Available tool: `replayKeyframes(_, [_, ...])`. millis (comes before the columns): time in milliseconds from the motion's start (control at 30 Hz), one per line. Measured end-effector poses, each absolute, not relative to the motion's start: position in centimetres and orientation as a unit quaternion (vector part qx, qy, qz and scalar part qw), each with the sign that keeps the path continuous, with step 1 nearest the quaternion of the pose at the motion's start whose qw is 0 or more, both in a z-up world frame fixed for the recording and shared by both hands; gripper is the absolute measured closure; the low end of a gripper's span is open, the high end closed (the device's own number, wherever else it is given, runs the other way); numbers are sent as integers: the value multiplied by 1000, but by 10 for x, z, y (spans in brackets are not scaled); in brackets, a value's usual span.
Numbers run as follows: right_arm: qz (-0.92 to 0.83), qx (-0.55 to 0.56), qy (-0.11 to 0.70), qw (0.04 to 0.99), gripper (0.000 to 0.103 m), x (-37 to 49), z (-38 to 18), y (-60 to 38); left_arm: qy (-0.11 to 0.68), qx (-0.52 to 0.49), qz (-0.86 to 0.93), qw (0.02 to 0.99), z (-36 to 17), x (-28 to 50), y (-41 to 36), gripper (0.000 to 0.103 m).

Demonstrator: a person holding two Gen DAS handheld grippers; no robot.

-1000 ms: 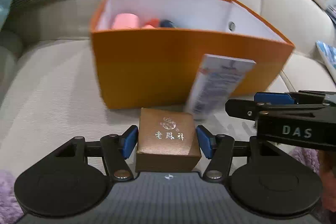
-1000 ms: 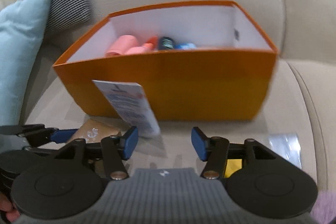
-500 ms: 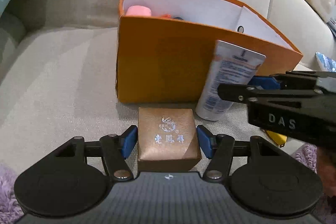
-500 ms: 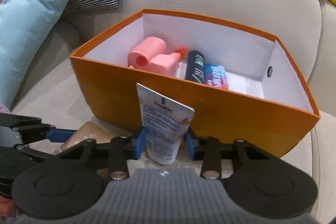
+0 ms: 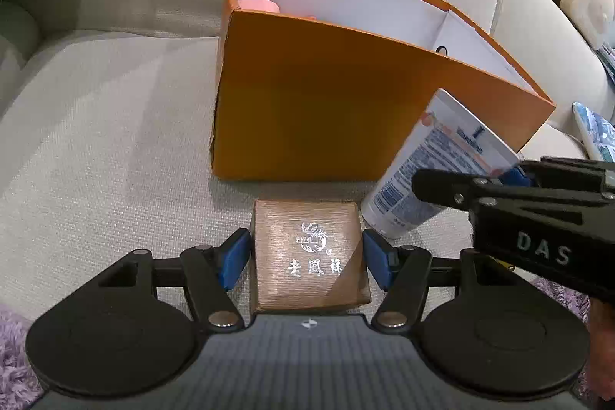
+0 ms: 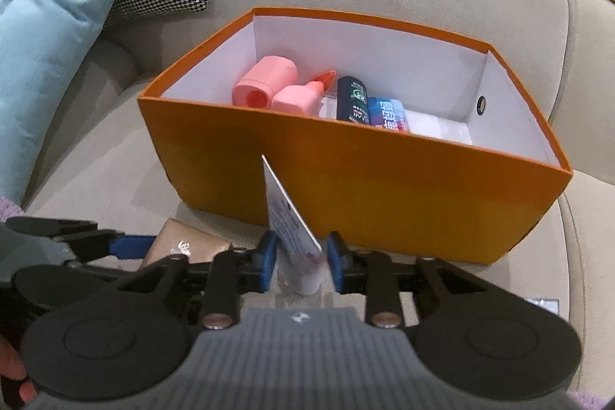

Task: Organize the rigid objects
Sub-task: 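Lift and carry the brown box with the left tool while the right tool carries the Vaseline tube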

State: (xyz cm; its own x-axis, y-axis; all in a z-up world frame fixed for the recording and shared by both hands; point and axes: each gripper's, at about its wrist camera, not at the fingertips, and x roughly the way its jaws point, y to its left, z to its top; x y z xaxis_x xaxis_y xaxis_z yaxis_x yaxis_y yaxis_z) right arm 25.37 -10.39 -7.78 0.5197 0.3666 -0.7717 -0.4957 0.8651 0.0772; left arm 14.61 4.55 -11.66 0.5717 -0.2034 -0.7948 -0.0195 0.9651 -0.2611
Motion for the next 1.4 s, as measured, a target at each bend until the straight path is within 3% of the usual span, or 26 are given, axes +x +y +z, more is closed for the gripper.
replayKeyframes(600, [232, -61, 411, 880, 85, 251, -63, -114, 452, -96, -51, 885, -117, 143, 40, 30])
replayKeyframes(1033, [254, 0, 369, 894, 85, 260, 21, -162, 381, -162, -105, 904, -6, 124, 60, 30])
replayKeyframes(1233, [251, 20, 359, 899, 85, 297, 46, -181, 363, -141, -134, 911, 28, 174, 52, 30])
replayKeyframes(1400, [233, 7, 394, 889, 85, 357, 26, -183, 384, -77, -162, 906, 24, 229, 30, 30])
